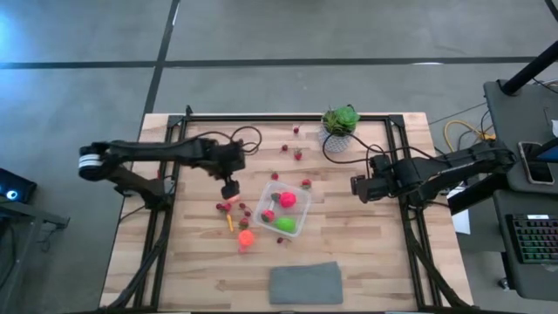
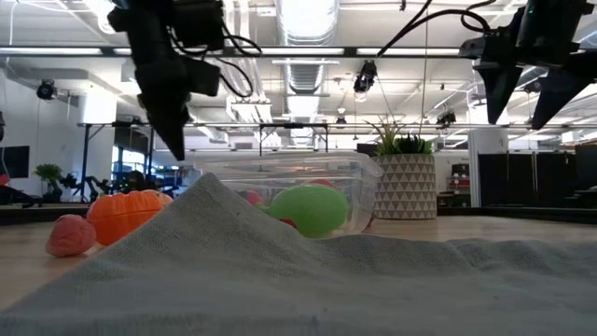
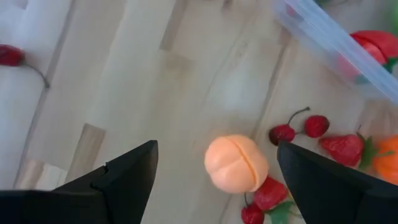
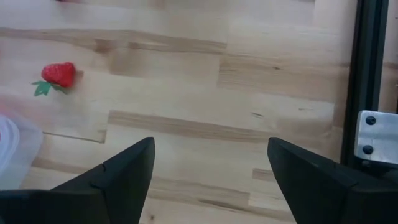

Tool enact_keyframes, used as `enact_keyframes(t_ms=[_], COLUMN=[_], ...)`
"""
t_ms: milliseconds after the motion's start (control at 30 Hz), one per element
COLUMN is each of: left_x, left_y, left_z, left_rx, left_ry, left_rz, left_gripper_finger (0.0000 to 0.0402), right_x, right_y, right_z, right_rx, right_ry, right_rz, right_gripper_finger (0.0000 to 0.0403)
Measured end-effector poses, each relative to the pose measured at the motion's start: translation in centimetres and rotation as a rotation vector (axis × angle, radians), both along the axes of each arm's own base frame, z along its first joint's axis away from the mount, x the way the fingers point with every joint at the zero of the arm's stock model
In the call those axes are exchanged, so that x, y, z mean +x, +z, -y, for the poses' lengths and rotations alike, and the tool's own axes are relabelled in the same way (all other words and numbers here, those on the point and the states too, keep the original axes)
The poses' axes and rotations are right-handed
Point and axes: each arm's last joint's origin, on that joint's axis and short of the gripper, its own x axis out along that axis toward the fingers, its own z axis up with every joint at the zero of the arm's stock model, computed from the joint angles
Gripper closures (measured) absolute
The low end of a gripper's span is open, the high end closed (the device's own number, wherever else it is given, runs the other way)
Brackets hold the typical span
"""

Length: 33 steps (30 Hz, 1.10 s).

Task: Pick and placing Produce into tupperware
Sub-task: Put the peach into the transparent container

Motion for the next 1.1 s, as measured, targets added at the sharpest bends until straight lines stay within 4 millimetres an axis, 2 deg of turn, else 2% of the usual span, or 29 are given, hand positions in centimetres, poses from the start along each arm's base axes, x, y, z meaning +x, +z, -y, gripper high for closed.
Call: enact_keyframes(t_ms=[100, 200, 333, 667, 933, 1100], left_x=[-1.2, -2.3, -3.0, -2.2, -0.8, -0.1], left_y=[-0.5, -1.5, -2.6, -3.1, -4.5, -6.2], left_z=[0.6, 1.3, 2.0, 2.5, 2.6, 2.6], left_rx=[0.041, 0.082, 0.105, 0.077, 0.062, 0.043], left_ry=[-0.039, -0.163, -0.273, -0.318, -0.332, -0.335], left_rz=[-0.013, -0.054, -0.076, -0.052, -0.065, -0.140], left_gripper_finger=[0.0087, 0.0087, 0.0087, 0.0087, 0.0087, 0.0087], right_x=[0.0, 0.1, 0.1, 0.1, 0.1, 0.1], right_y=[0.1, 0.1, 0.1, 0.1, 0.1, 0.1], right_z=[0.0, 0.0, 0.0, 0.0, 0.0, 0.0], right_rx=[-0.001, 0.002, 0.003, 0.003, 0.003, 0.003], right_ry=[0.011, 0.014, 0.014, 0.019, 0.021, 0.021], right_rz=[0.003, 0.014, 0.016, 0.020, 0.018, 0.017], right_gripper_finger=[0.0097, 0.0097, 0.0097, 0.0100, 0.0097, 0.0097])
